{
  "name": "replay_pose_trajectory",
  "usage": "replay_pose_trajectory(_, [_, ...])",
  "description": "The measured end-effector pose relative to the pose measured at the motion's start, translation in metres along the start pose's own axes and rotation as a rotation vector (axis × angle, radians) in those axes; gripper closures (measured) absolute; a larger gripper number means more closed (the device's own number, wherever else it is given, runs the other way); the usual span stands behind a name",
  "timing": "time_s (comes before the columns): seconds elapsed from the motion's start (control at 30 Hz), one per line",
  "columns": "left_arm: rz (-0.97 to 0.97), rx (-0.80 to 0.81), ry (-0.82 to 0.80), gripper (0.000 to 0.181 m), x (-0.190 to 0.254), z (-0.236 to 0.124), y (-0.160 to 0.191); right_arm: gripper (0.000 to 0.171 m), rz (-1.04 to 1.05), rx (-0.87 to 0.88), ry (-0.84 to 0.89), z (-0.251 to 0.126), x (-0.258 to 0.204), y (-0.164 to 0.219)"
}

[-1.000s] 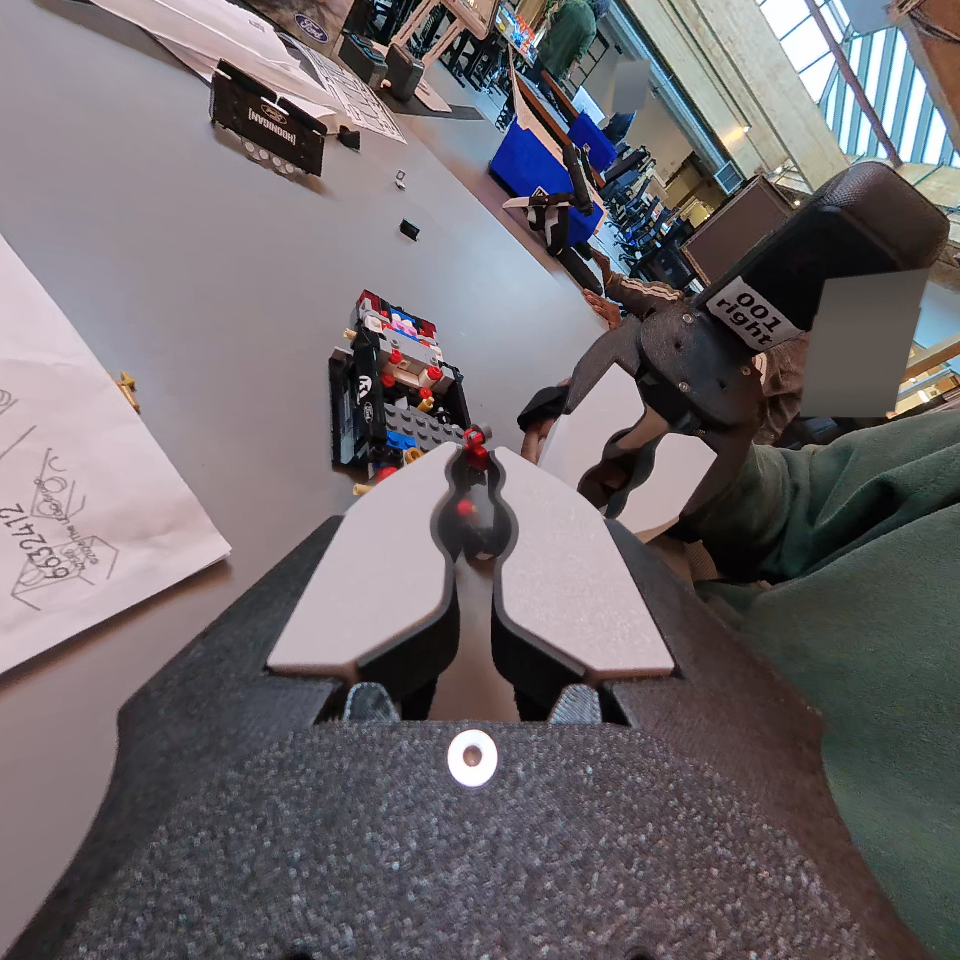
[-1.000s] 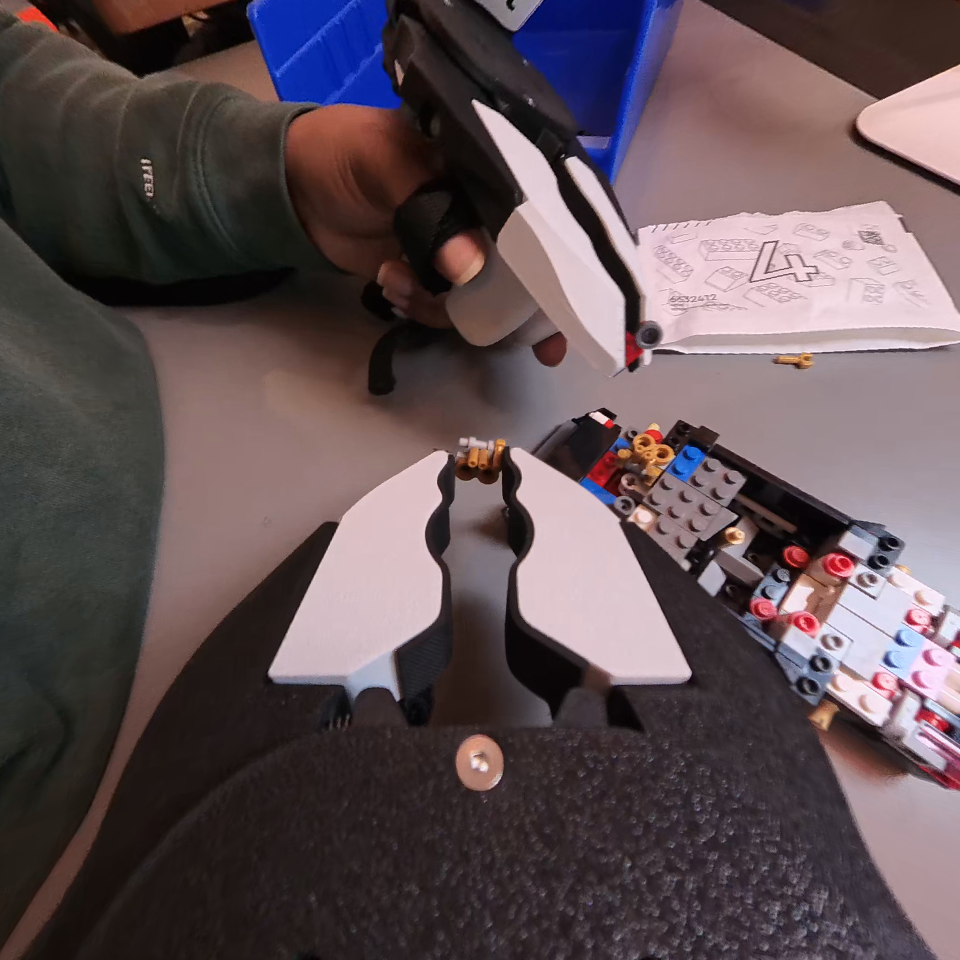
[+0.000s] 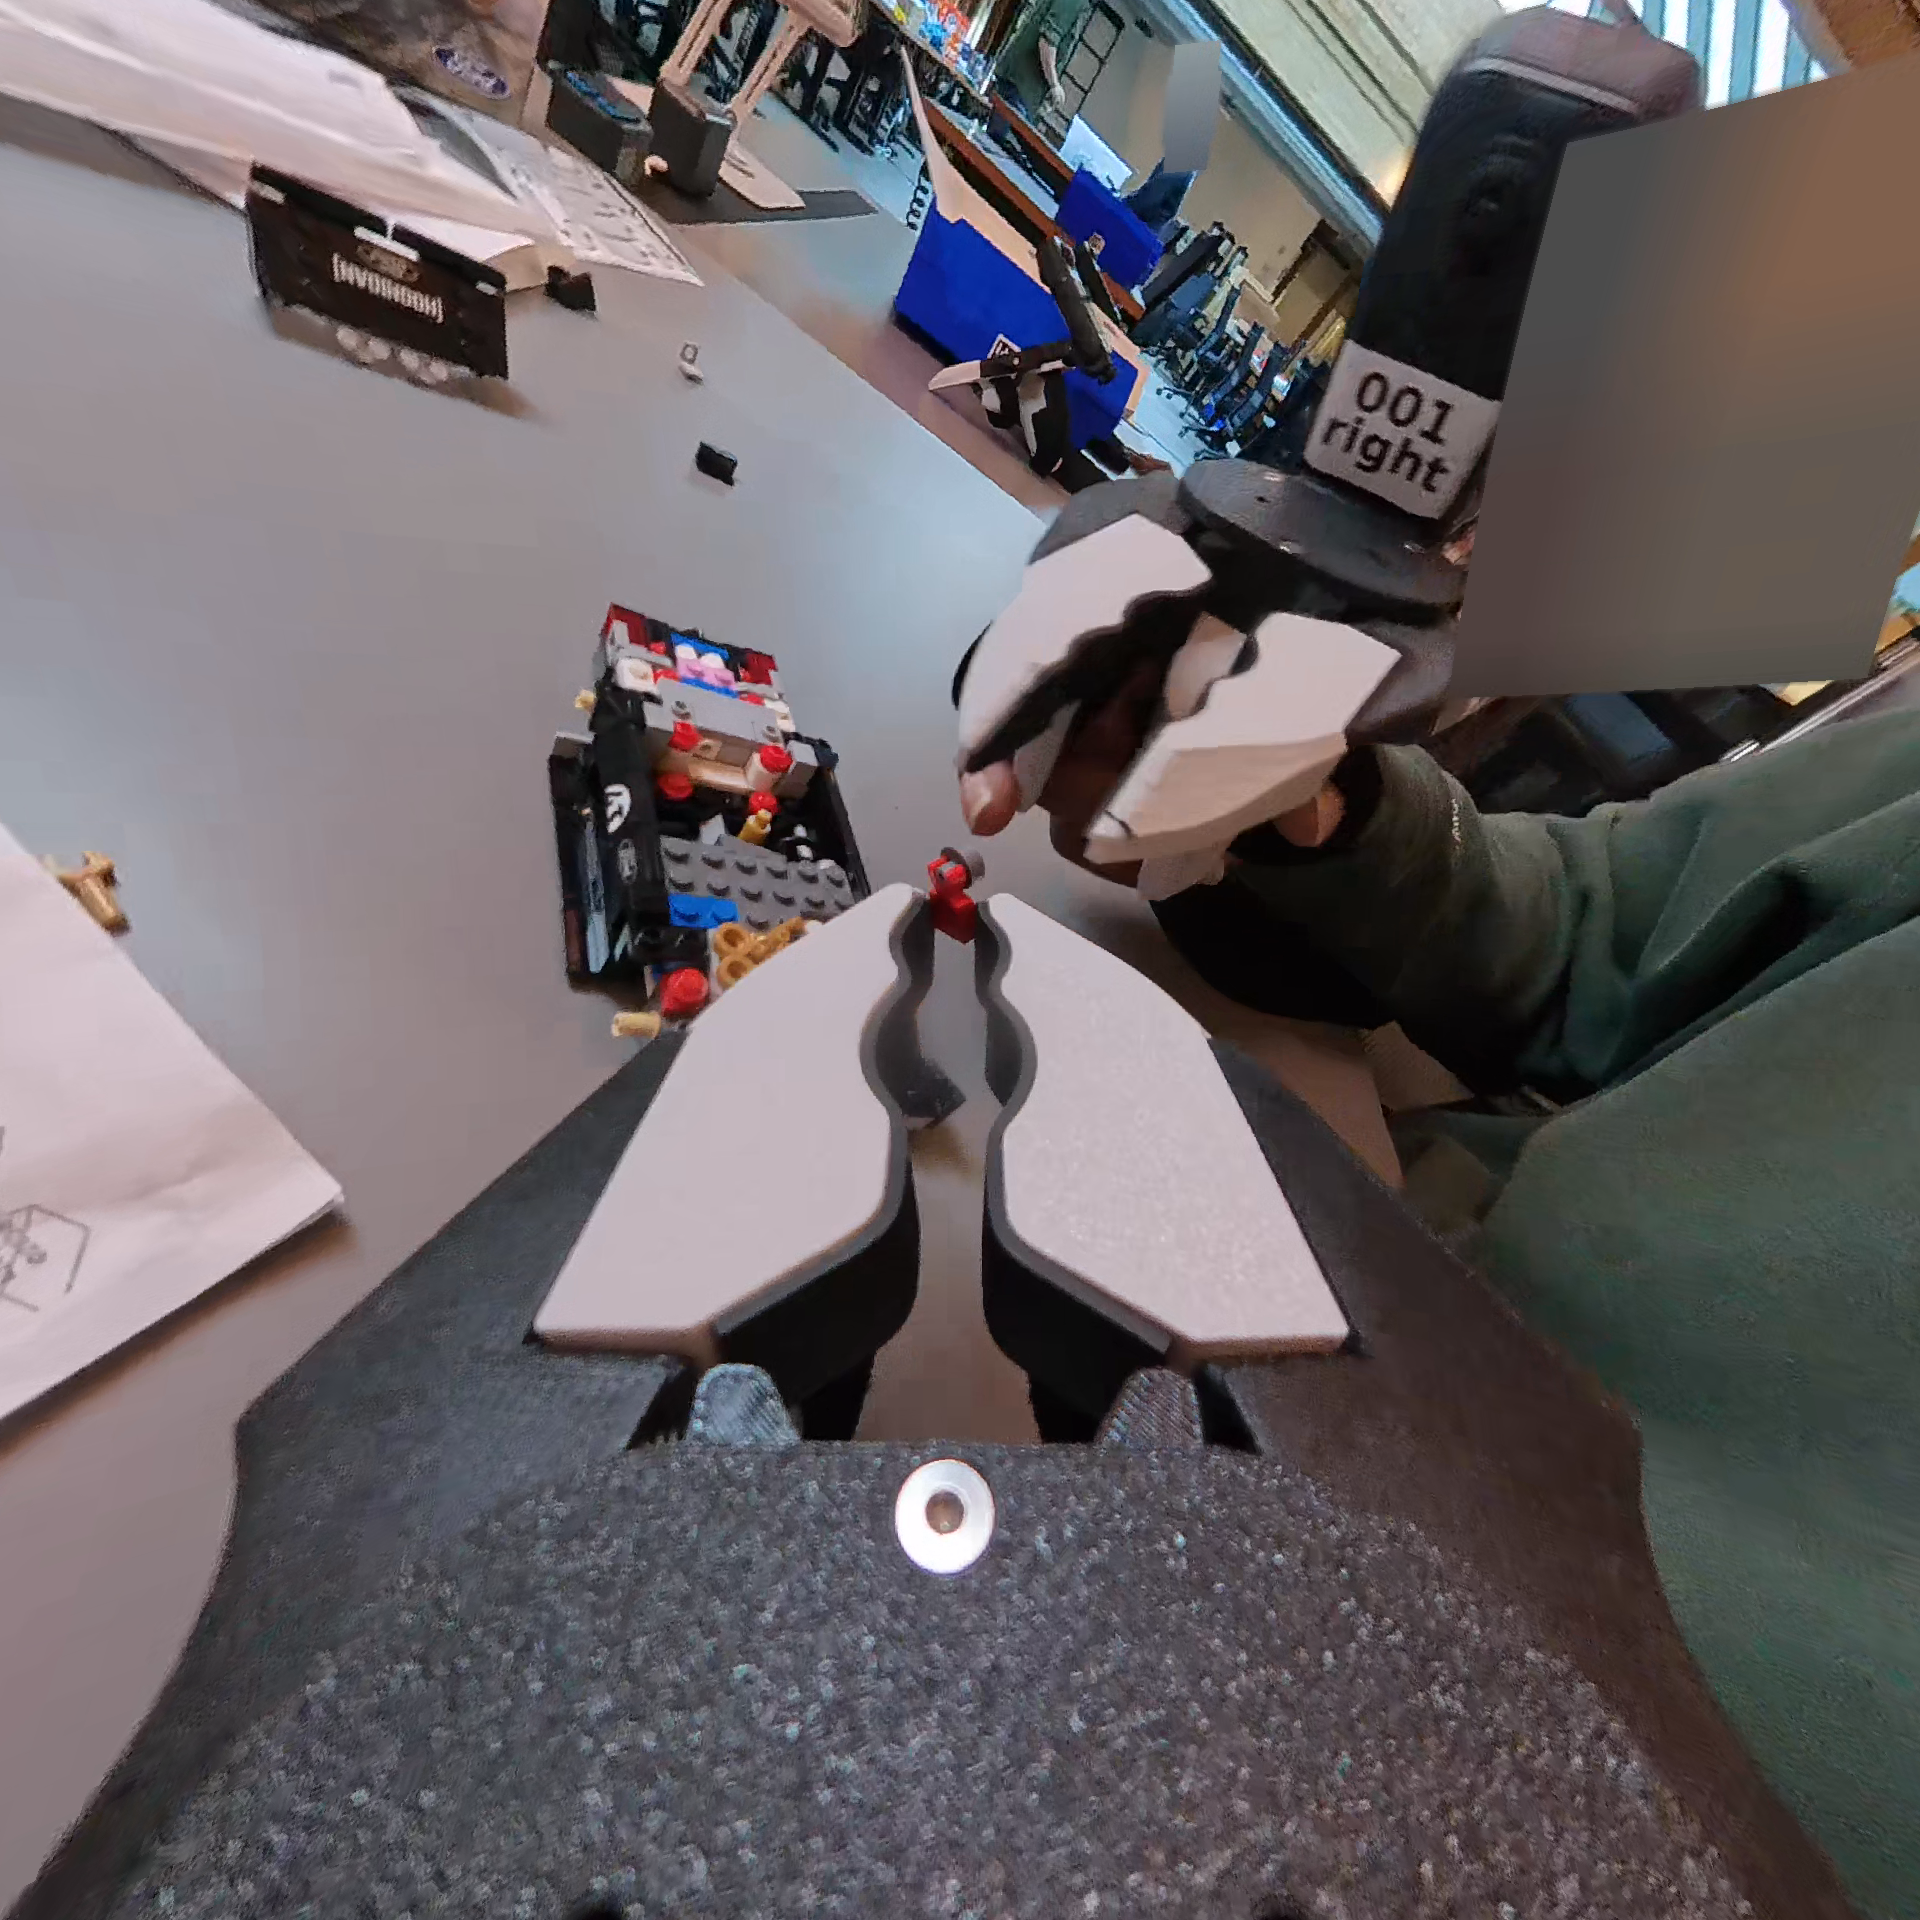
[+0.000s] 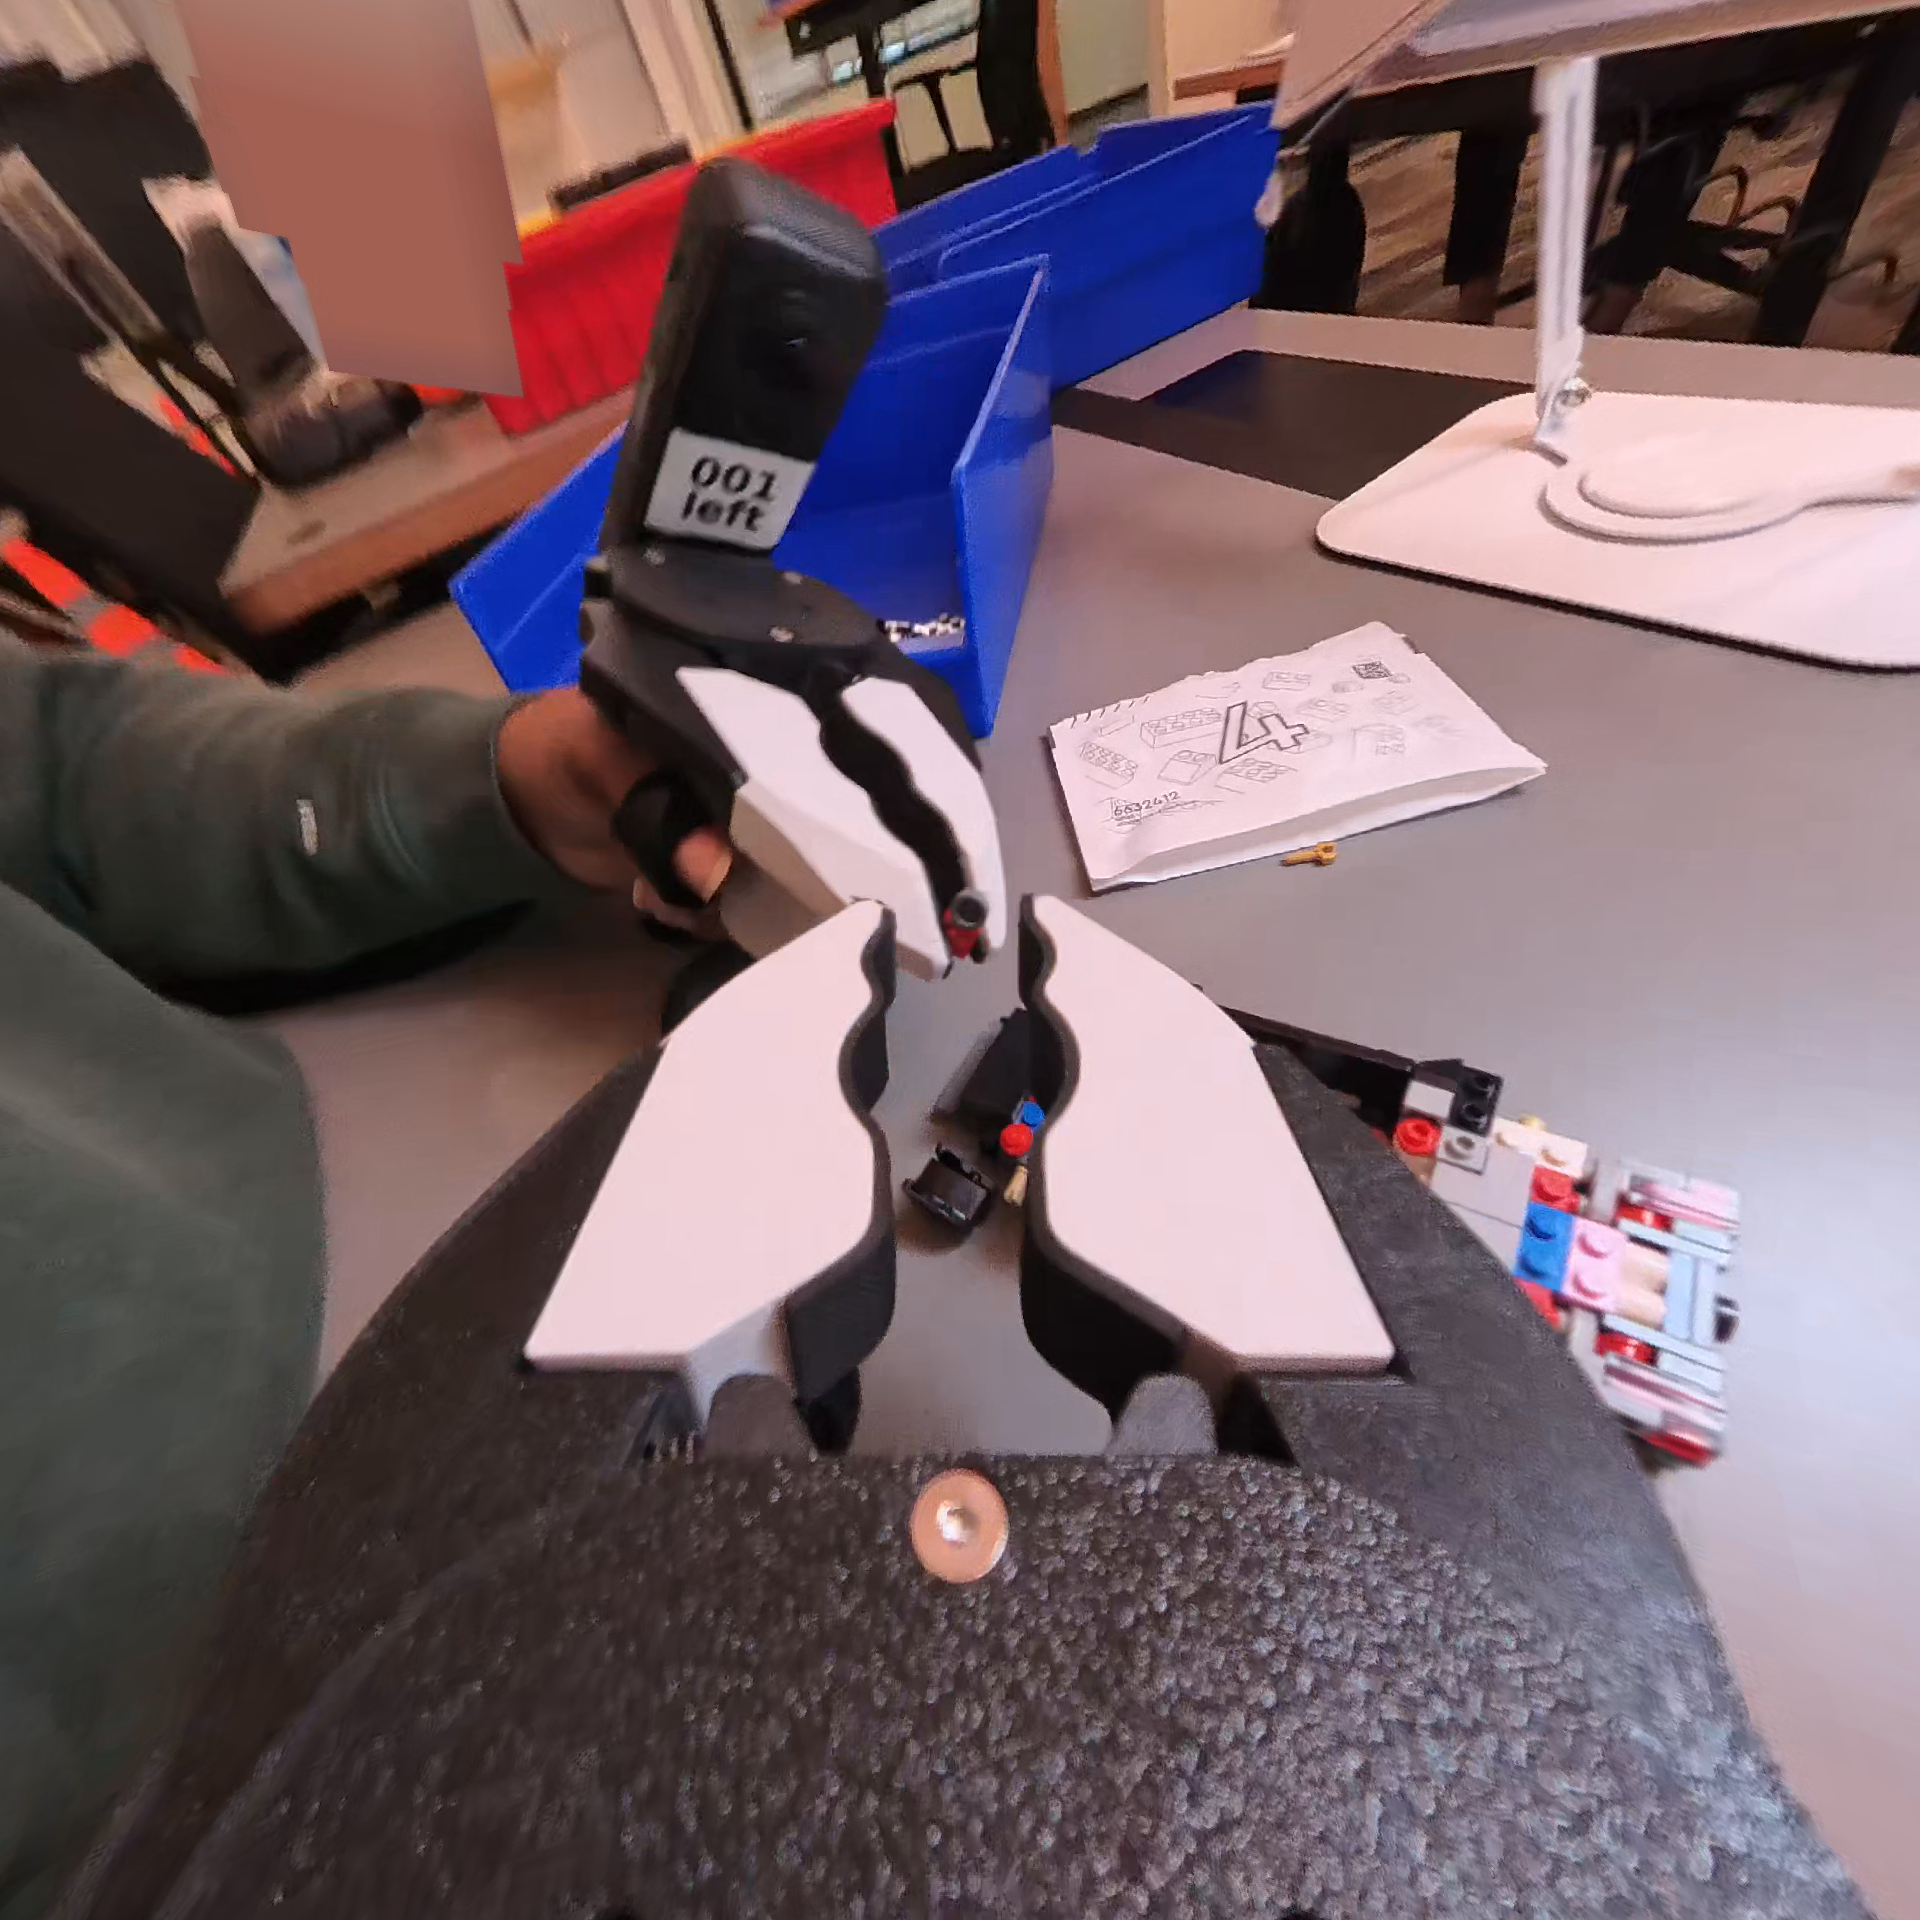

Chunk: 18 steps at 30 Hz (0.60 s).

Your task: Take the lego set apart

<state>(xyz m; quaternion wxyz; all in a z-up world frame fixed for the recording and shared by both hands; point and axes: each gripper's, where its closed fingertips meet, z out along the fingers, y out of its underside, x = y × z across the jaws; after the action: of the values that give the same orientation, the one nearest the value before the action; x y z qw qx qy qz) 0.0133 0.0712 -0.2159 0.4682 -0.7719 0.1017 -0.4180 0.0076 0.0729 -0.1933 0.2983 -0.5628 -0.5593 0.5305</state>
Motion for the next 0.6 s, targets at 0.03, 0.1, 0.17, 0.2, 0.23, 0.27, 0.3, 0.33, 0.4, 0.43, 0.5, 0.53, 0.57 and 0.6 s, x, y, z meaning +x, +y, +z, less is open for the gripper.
replay_pose_trajectory(0.03, [0.029,-0.001,-0.009,0.174,0.0019,0.0005,-0.0008,0.149,0.03,0.019,0.0,0.0004,0.0011,-0.0017])
replay_pose_trajectory(0.1, [0.081,-0.005,-0.035,0.174,0.0044,0.0014,-0.0017,0.152,0.051,0.026,-0.023,0.0021,-0.0021,-0.0019])
replay_pose_trajectory(0.17, [0.122,-0.006,-0.057,0.174,0.0063,0.0021,-0.0029,0.152,0.048,0.004,-0.024,0.0056,-0.0039,0.0021])
replay_pose_trajectory(0.2, [0.138,-0.017,-0.078,0.174,0.0049,0.0025,-0.0018,0.153,0.043,0.001,-0.016,0.0068,-0.0038,0.0029])
replay_pose_trajectory(0.23, [0.156,-0.024,-0.087,0.174,0.0046,0.0029,-0.001,0.154,0.042,0.003,-0.008,0.0074,-0.0032,0.003])
replay_pose_trajectory(0.27, [0.165,-0.03,-0.094,0.174,0.0042,0.0032,-0.0001,0.157,0.04,0.004,-0.004,0.0076,-0.003,0.0031])
replay_pose_trajectory(0.3, [0.17,-0.033,-0.1,0.174,0.0038,0.0034,0.0001,0.159,0.039,0.003,0.003,0.0079,-0.0021,0.0035])
replay_pose_trajectory(0.33, [0.175,-0.033,-0.102,0.174,0.004,0.0036,0.0002,0.162,0.039,-0.002,0.012,0.008,-0.0007,0.0043])
replay_pose_trajectory(0.4, [0.189,-0.04,-0.115,0.174,0.0031,0.0039,0.0009,0.162,0.046,-0.008,0.014,0.0083,-0.0001,0.0054])
replay_pose_trajectory(0.43, [0.193,-0.042,-0.121,0.174,0.0026,0.0039,0.0011,0.162,0.048,-0.009,0.015,0.0084,0.0,0.0058])
replay_pose_trajectory(0.5, [0.203,-0.047,-0.131,0.174,0.0017,0.004,0.0017,0.163,0.043,-0.016,0.019,0.0086,0.0001,0.0068])
replay_pose_trajectory(0.53, [0.206,-0.046,-0.134,0.174,0.0015,0.0042,0.0016,0.164,0.037,-0.019,0.024,0.0086,0.0003,0.007])
replay_pose_trajectory(0.57, [0.206,-0.045,-0.135,0.174,0.0015,0.0043,0.0016,0.164,0.035,-0.02,0.028,0.0086,0.0004,0.007])
replay_pose_trajectory(0.6, [0.206,-0.045,-0.137,0.174,0.0014,0.0044,0.0017,0.164,0.036,-0.02,0.029,0.0085,0.0005,0.007])
